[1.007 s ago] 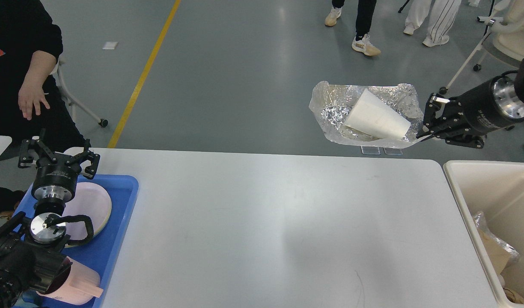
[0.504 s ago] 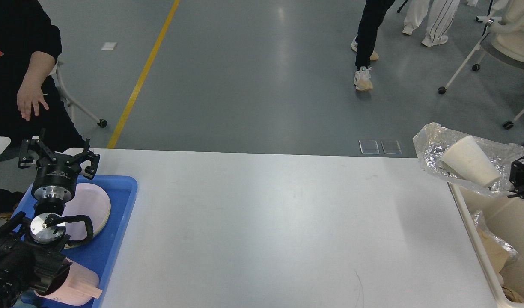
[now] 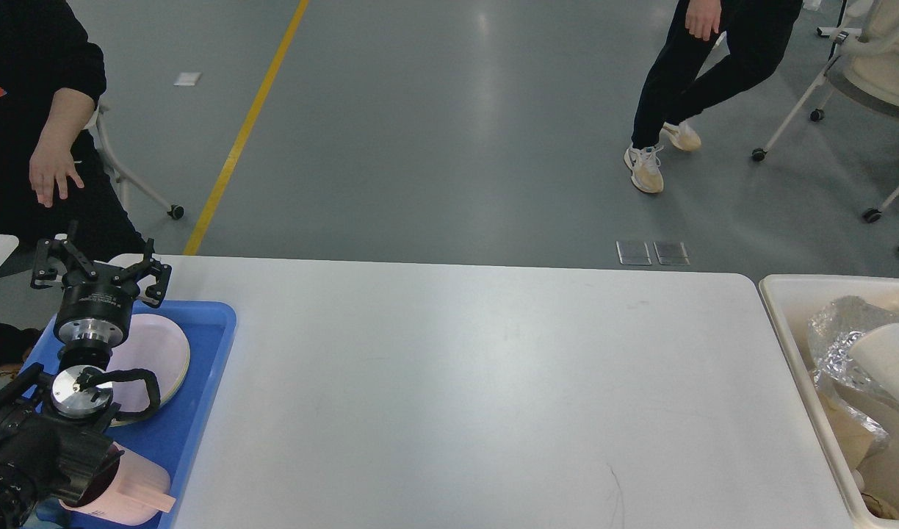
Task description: Tidy desktop
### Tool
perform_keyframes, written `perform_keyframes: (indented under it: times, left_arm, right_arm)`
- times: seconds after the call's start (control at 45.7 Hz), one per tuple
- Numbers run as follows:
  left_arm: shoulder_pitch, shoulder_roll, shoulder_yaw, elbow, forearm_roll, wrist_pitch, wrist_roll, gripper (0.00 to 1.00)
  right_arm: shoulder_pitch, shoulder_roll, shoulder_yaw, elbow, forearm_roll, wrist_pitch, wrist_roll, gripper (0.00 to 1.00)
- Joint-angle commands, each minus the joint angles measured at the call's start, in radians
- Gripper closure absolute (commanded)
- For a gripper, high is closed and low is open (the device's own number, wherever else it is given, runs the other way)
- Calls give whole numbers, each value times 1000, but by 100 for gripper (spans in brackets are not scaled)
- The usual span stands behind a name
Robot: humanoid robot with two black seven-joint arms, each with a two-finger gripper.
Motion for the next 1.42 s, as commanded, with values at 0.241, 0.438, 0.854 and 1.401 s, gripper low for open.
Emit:
perform_keyframes:
  times: [0.241, 0.438, 0.854, 1.401]
  left_arm:
    - [0, 0, 0, 0, 0, 0, 0, 4]
    - [0, 0, 0, 0, 0, 0, 0, 4]
    - [0, 0, 0, 0, 0, 0, 0, 4]
    - [0, -1, 0, 0, 0, 0, 0, 4]
  right_arm:
    - [-79, 129, 62, -160, 2, -10, 2, 0]
    - [-62, 175, 327, -221, -1, -12, 15, 0]
    - [-10, 333, 1162, -207, -16, 5, 63, 0]
    - [-19, 523, 1182, -200, -16, 3, 632, 0]
